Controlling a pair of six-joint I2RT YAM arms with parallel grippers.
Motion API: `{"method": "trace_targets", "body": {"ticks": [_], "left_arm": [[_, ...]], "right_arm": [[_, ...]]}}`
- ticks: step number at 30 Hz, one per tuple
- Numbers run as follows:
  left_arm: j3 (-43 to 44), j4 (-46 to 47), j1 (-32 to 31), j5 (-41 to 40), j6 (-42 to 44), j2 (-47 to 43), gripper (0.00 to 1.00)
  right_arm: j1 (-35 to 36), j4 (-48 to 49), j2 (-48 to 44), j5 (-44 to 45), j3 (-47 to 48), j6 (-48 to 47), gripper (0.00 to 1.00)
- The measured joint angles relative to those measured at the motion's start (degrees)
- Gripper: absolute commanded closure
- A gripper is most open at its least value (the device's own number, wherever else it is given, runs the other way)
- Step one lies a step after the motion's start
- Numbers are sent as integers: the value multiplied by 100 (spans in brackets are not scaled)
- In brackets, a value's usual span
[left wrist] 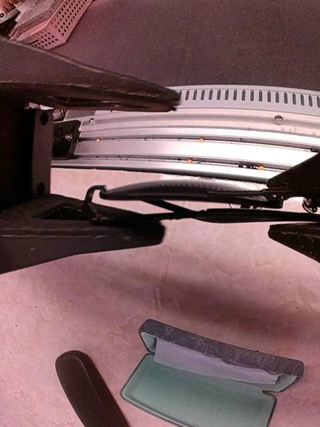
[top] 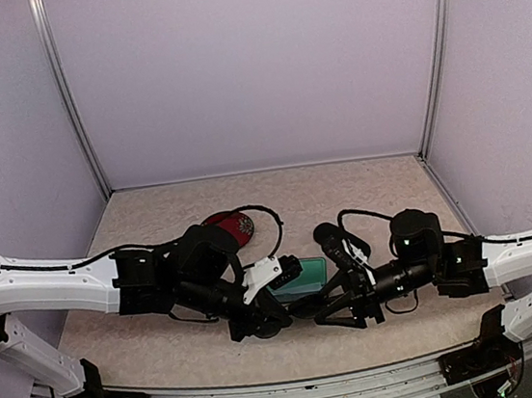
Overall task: Organize the sunglasses
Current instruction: Pass from the right arm to the left, then adjust the opened sunglasses case at the center of the board.
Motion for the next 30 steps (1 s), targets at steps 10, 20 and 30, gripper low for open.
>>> {"method": "trace_targets", "body": {"ticks": [10, 20, 30], "left_arm": [[-339, -138, 87, -157, -149, -210, 91], [-413, -142, 315, -396, -348, -326, 89], [-435, -22, 575, -474, -385, -409, 88]], "right_arm": [[-638, -507, -297, 595, -118, 184, 37], [-1698, -1134, 1014, 1600, 308, 804, 39], [-1716, -1071, 2210, 1482, 656, 1202, 47]]}}
